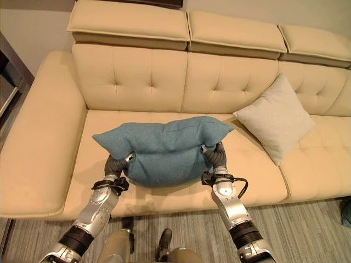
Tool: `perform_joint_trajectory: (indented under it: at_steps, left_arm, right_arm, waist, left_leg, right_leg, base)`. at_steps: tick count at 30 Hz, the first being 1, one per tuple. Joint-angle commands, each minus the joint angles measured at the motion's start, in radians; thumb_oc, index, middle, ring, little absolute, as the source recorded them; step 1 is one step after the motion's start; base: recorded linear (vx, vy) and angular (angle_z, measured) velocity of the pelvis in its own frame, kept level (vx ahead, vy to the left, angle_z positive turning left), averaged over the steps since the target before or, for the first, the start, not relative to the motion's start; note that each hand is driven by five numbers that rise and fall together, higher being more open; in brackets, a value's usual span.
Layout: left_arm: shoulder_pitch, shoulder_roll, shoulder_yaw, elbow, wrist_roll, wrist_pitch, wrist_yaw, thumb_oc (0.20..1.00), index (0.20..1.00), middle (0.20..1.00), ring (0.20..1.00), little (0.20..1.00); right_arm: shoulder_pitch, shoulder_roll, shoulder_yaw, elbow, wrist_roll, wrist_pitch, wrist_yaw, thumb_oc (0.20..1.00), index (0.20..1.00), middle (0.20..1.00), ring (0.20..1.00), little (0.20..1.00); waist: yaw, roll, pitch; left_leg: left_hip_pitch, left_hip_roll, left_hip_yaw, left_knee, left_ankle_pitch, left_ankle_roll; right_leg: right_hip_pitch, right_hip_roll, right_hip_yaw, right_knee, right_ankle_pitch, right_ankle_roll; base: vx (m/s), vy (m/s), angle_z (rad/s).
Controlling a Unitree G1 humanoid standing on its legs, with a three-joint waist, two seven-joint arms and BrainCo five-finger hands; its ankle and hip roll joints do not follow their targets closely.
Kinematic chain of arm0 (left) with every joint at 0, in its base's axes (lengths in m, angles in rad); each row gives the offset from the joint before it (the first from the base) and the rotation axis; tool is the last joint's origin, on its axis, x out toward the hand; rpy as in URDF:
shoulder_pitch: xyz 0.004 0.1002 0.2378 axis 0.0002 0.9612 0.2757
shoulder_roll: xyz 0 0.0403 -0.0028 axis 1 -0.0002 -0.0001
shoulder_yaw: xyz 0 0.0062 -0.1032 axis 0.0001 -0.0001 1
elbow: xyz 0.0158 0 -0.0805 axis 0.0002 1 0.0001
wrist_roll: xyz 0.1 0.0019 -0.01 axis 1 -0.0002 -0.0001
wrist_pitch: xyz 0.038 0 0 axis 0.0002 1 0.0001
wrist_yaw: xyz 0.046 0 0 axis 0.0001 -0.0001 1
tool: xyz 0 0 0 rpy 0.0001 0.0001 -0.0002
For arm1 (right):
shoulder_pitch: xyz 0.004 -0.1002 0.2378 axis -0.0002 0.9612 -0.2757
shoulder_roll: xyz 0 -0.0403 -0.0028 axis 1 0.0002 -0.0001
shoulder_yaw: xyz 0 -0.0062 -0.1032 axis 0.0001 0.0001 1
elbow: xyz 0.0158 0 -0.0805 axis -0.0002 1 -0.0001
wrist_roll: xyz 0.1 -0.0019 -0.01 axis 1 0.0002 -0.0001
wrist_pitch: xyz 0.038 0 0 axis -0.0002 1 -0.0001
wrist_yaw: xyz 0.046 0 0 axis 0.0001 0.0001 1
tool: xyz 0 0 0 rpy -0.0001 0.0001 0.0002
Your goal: Pick up all the scattered cushions and arrange them neatly on the sofa.
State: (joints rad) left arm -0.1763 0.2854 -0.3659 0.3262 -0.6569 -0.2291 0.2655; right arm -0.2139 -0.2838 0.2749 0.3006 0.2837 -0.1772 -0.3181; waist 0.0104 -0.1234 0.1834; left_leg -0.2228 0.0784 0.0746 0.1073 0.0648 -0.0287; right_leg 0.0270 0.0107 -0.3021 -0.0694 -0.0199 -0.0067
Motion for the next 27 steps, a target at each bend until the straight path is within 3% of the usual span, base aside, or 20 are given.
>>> perform_joint_trajectory:
  at_steps: [1,4,7,11,15,19,23,27]
  left_arm:
    - [-0.073,-0.022,-0.095,-0.161,0.027,-0.055,-0.092,0.2,0.2,0.2,0.2,0.2]
    - [-0.07,0.012,-0.082,-0.187,0.045,-0.061,-0.09,0.2,0.2,0.2,0.2,0.2]
    - [-0.077,0.019,-0.079,-0.19,0.062,-0.065,-0.083,0.2,0.2,0.2,0.2,0.2]
    - [-0.089,0.021,-0.073,-0.193,0.072,-0.071,-0.079,0.2,0.2,0.2,0.2,0.2]
    - [-0.104,0.014,-0.057,-0.2,0.079,-0.083,-0.067,0.2,0.2,0.2,0.2,0.2]
    - [-0.119,0.004,-0.058,-0.208,0.097,-0.083,-0.066,0.2,0.2,0.2,0.2,0.2]
    - [-0.204,-0.021,-0.056,-0.217,0.094,-0.093,-0.036,0.2,0.2,0.2,0.2,0.2]
    - [-0.386,-0.023,-0.04,-0.168,0.095,-0.118,0.053,0.2,0.2,0.2,0.2,0.2]
  right_arm:
    - [-0.043,0.071,0.058,-0.12,-0.021,-0.103,0.055,0.2,0.2,0.2,0.2,0.2]
    - [-0.069,0.089,0.074,-0.112,-0.028,-0.099,0.066,0.2,0.2,0.2,0.2,0.2]
    - [-0.073,0.092,0.078,-0.113,-0.033,-0.097,0.072,0.2,0.2,0.2,0.2,0.2]
    - [-0.08,0.084,0.069,-0.116,-0.029,-0.098,0.074,0.2,0.2,0.2,0.2,0.2]
    - [-0.072,0.065,0.058,-0.141,-0.043,-0.099,0.065,0.2,0.2,0.2,0.2,0.2]
    - [-0.078,0.059,0.05,-0.14,-0.051,-0.101,0.061,0.2,0.2,0.2,0.2,0.2]
    - [-0.151,0.041,0.055,-0.171,-0.056,-0.109,0.044,0.2,0.2,0.2,0.2,0.2]
    - [-0.339,0.026,0.11,-0.139,-0.045,-0.103,0.008,0.2,0.2,0.2,0.2,0.2]
  waist:
    - [0.036,-0.035,-0.064]
    - [0.044,-0.019,-0.055]
    - [0.039,-0.007,-0.053]
    - [0.02,0.005,-0.057]
    - [-0.003,-0.002,-0.048]
    - [-0.008,0.001,-0.063]
    - [-0.018,0.019,-0.071]
    - [-0.016,0.035,-0.047]
  left_leg:
    - [0.041,-0.059,0.001,0.019,-0.086,0.006]
    - [0.094,-0.068,0.02,0.036,-0.127,0.04]
    - [0.123,-0.071,0.014,0.031,-0.143,0.049]
    - [0.159,-0.078,-0.018,-0.002,-0.148,0.047]
    - [0.183,-0.094,-0.056,-0.007,-0.16,0.035]
    - [0.192,-0.088,-0.062,-0.037,-0.147,0.02]
    - [0.19,-0.066,-0.087,-0.083,-0.118,-0.011]
    - [0.151,-0.044,-0.091,-0.139,-0.069,-0.035]
  right_leg:
    - [-0.003,-0.095,0.063,0.132,-0.027,0.141]
    - [-0.06,-0.139,0.085,0.301,0.03,0.181]
    - [-0.091,-0.142,0.104,0.348,0.035,0.181]
    - [-0.127,-0.143,0.135,0.249,0.055,0.171]
    - [-0.136,-0.14,0.197,0.134,0.077,0.185]
    - [-0.11,-0.131,0.176,0.108,0.068,0.176]
    - [-0.077,-0.116,0.111,0.047,0.047,0.148]
    - [-0.097,-0.098,0.081,-0.007,0.054,0.137]
  base:
    - [0.27,0.327,-0.06]
    - [0.14,0.245,-0.35]
    - [0.13,0.145,-0.33]
    - [0.14,0.029,0.02]
    - [0.12,-0.029,0.34]
    - [0.1,-0.082,0.53]
    - [0.05,-0.147,0.34]
    - [-0.06,-0.096,0.06]
